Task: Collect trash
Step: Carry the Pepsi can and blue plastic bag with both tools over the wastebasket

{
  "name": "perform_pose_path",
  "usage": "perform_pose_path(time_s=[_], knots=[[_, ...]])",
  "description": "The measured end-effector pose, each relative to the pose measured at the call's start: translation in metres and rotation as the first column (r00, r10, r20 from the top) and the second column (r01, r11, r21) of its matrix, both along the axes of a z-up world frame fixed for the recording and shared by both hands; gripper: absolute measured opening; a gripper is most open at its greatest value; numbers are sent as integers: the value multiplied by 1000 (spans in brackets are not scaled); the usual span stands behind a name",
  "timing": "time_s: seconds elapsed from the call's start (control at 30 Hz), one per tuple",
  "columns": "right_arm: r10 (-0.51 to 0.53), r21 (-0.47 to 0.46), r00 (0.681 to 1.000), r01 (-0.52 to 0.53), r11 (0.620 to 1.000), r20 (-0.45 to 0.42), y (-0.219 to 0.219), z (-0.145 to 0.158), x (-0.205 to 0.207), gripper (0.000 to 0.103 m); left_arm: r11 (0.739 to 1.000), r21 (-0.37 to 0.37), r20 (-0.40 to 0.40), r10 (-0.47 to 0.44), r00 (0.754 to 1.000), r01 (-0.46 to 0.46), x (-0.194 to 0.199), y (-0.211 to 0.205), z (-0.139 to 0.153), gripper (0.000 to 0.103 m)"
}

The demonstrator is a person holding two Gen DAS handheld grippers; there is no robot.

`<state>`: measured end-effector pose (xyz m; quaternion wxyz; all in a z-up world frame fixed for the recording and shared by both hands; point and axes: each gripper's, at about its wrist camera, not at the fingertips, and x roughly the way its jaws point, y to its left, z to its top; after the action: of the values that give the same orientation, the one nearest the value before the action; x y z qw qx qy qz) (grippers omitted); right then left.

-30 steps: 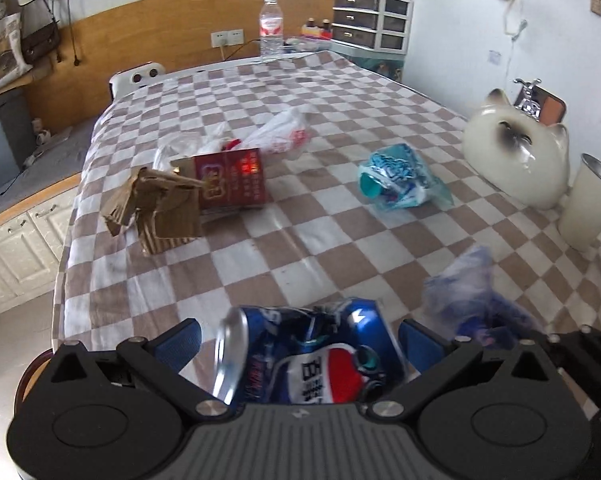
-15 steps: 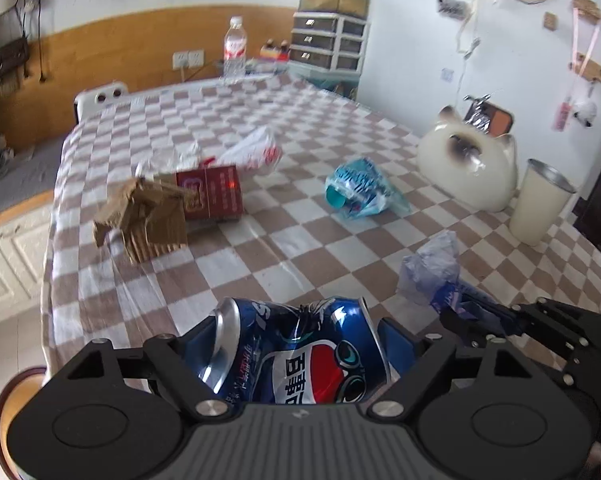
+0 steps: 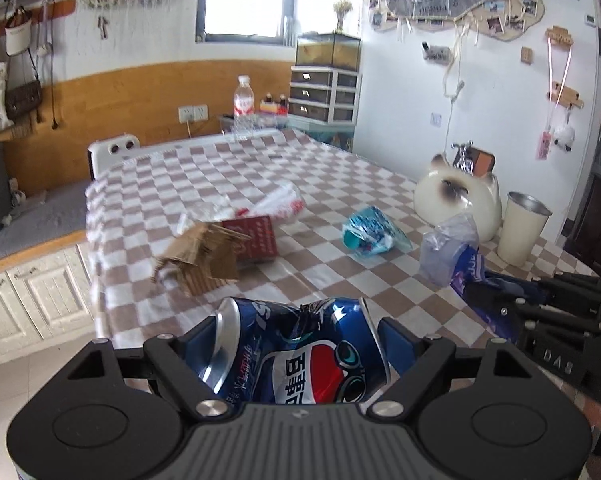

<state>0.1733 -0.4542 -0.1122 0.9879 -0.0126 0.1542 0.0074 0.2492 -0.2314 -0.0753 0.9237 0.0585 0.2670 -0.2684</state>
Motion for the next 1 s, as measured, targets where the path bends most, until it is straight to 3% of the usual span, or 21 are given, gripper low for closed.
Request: perform_pose_path(time_s=[0.2,0.47,1.0], knots=[[7,15,1000,-7,1000,9,25,20,-1,17,999,-25,82,43,996,-41,-12,37,12,85],[31,34,1000,-31,999,-3,71,37,7,17,992,-62,124,116,985,-109,-16,92,22,85],[184,64,982,-181,981,-39,188,47,56,17,954,-90,121,294,948,-285,-9,220,20,85]])
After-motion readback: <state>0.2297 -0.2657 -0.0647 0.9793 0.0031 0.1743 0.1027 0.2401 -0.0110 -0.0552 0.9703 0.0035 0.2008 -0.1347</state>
